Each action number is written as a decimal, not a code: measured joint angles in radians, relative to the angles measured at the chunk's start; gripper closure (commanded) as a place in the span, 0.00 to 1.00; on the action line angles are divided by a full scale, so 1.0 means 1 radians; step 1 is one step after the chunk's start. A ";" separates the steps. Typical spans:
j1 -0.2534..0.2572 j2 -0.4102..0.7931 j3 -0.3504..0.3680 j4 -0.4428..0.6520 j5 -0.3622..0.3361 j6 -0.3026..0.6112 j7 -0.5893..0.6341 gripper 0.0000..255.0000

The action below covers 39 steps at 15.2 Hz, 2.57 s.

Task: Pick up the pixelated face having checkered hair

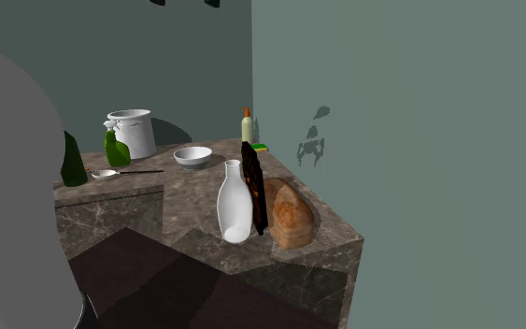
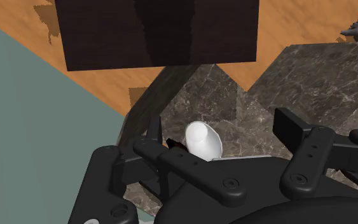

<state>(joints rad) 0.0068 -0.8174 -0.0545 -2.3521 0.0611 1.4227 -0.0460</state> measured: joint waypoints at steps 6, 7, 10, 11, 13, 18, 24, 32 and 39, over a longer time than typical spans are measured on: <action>0.027 0.089 0.010 -0.042 -0.016 0.135 -0.051 0.00; 0.032 0.119 0.012 -0.046 -0.020 0.169 -0.064 0.00; 0.053 0.199 0.024 -0.067 -0.029 0.276 -0.095 0.00; 0.058 0.230 0.026 -0.071 -0.034 0.311 -0.107 0.00; 0.066 0.299 0.028 -0.062 -0.045 0.375 -0.134 0.00; 0.091 0.474 0.045 -0.029 -0.068 0.527 -0.181 0.00; 0.116 0.687 0.071 0.033 -0.106 0.689 -0.220 0.00; 0.147 0.976 0.099 0.176 -0.190 0.849 -0.248 0.00; 0.187 1.243 0.104 0.381 -0.280 0.922 -0.265 0.00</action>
<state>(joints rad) 0.1938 0.4259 0.0498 -1.9713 -0.2191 2.3446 -0.3109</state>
